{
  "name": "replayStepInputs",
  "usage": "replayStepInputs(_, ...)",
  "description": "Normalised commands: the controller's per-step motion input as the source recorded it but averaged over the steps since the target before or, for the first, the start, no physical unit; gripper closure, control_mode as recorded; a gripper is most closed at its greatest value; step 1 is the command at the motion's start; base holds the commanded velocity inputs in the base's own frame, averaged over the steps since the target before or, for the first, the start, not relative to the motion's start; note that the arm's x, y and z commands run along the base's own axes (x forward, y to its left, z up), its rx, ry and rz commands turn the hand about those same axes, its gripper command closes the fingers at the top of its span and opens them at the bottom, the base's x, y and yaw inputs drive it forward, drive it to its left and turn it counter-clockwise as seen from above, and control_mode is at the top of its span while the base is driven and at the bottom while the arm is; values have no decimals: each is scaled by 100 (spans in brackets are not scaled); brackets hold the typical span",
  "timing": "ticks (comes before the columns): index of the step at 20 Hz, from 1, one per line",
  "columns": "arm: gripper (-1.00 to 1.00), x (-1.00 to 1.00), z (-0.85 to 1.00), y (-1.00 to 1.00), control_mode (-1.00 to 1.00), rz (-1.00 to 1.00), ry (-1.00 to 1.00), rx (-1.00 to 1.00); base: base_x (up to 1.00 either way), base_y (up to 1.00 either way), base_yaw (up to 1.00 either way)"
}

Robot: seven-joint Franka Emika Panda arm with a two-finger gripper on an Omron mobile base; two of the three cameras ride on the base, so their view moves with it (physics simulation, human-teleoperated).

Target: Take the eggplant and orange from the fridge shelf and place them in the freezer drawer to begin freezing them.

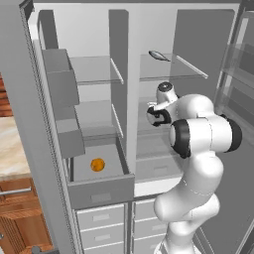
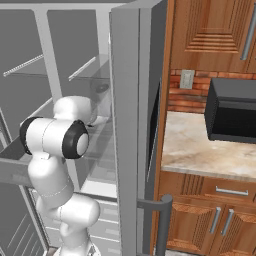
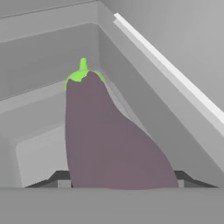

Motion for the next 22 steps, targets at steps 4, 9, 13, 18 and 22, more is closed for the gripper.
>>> replayStepInputs(4,100,-7,0,1,-100,1,0,0,0,0,0)
replayStepInputs(9,100,-50,0,15,-100,6,-2,0,0,0,0)
replayStepInputs(13,100,-91,0,26,-100,12,-10,0,0,0,0)
replayStepInputs(18,100,-97,13,26,-100,13,-17,0,0,0,0)
replayStepInputs(22,100,-99,55,31,-100,4,-11,0,0,0,0)
